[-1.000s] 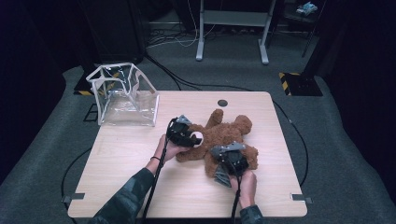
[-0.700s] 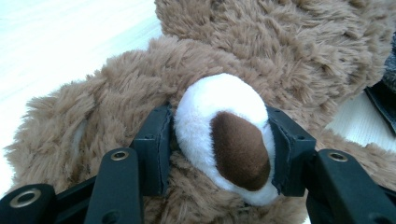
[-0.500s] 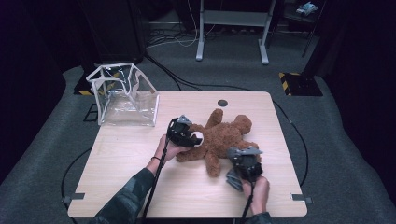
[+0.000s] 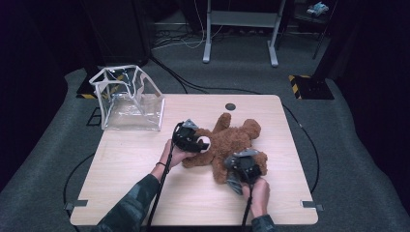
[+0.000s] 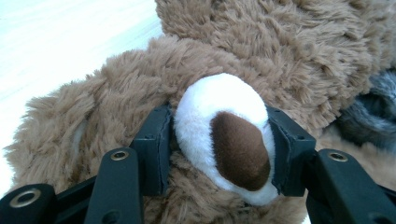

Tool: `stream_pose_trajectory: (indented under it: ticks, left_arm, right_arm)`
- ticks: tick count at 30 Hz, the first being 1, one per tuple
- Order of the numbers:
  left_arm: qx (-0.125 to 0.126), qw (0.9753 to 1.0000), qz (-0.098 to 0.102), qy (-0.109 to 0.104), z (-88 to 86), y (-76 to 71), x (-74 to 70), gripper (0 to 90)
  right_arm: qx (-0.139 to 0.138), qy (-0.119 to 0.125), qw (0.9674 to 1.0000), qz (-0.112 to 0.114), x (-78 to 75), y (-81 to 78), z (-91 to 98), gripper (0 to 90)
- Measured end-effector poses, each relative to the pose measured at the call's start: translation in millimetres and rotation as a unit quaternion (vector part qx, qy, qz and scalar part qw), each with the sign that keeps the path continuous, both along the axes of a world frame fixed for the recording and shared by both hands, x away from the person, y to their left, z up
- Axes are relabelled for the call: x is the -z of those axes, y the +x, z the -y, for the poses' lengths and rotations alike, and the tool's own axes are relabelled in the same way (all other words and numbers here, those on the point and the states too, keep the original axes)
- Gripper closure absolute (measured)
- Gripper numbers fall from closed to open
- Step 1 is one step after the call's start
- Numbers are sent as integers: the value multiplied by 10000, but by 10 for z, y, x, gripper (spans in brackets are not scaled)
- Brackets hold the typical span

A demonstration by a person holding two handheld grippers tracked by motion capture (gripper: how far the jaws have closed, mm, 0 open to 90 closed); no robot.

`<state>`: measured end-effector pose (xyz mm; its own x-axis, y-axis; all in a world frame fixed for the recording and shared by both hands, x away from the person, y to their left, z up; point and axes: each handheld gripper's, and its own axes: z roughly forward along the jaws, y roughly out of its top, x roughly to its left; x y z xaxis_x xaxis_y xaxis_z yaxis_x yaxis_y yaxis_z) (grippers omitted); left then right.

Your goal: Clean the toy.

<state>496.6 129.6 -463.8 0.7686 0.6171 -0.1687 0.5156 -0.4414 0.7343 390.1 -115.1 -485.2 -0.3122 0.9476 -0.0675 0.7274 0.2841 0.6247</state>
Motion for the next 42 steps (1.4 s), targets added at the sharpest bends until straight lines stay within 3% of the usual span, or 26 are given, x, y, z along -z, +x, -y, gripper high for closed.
stream_pose_trajectory:
  ticks: [2, 4, 6, 8, 12, 15, 18, 20, 21, 27, 30, 34, 36, 39, 42]
  left_arm:
    - [-4, 10000, 0, -2, 1, 1, 1, 479]
    - [-11, 10000, 12, -12, 5, 3, 2, 479]
    - [-19, 10000, 8, -8, 5, 2, 1, 479]
    - [-18, 10000, 10, -5, 5, 2, 1, 479]
    - [19, 10000, 27, 42, 6, 1, -4, 479]
    - [19, 10000, 18, 30, 4, 2, -3, 479]
    - [24, 10000, -2, -3, -2, 3, 0, 479]
    - [59, 10000, 24, 6, -2, 4, 0, 479]
    - [81, 10000, 24, 29, -4, 3, -2, 479]
    - [47, 10000, 15, 23, 3, 3, 0, 479]
    - [20, 10000, 29, 17, 10, 0, 1, 479]
    - [12, 10000, 44, 36, 13, 0, 0, 479]
    - [11, 10000, 44, 37, 12, 0, 0, 479]
    - [23, 10000, 35, 43, 12, -3, -3, 478]
    - [39, 10000, 25, 37, 7, -3, -3, 479]
  right_arm:
    - [300, 138, 9995, 1, 24, -41, 241, 751]
    - [465, 66, 9989, -35, 28, -91, 363, 751]
    - [382, 281, 9989, -28, -38, -145, 416, 749]
    - [246, 316, 9991, 126, -181, -202, 386, 748]
    - [-106, 582, 9963, 624, -510, -212, 284, 745]
    - [-158, 472, 9957, 786, -629, -105, 186, 744]
    - [23, 357, 9971, 668, -547, 42, 189, 746]
    - [196, 328, 9974, 615, -451, 81, 306, 747]
    - [305, 400, 9972, 549, -409, 74, 374, 747]
    - [857, 92, 9961, 197, -184, -57, 780, 748]
    - [989, 159, 9948, 171, -219, -107, 874, 746]
    - [695, 309, 9950, 645, -499, -154, 760, 743]
    - [406, 406, 9957, 734, -613, -129, 616, 740]
    - [112, 407, 9970, 656, -629, -1, 413, 738]
    - [158, 334, 9981, 497, -489, 129, 350, 742]
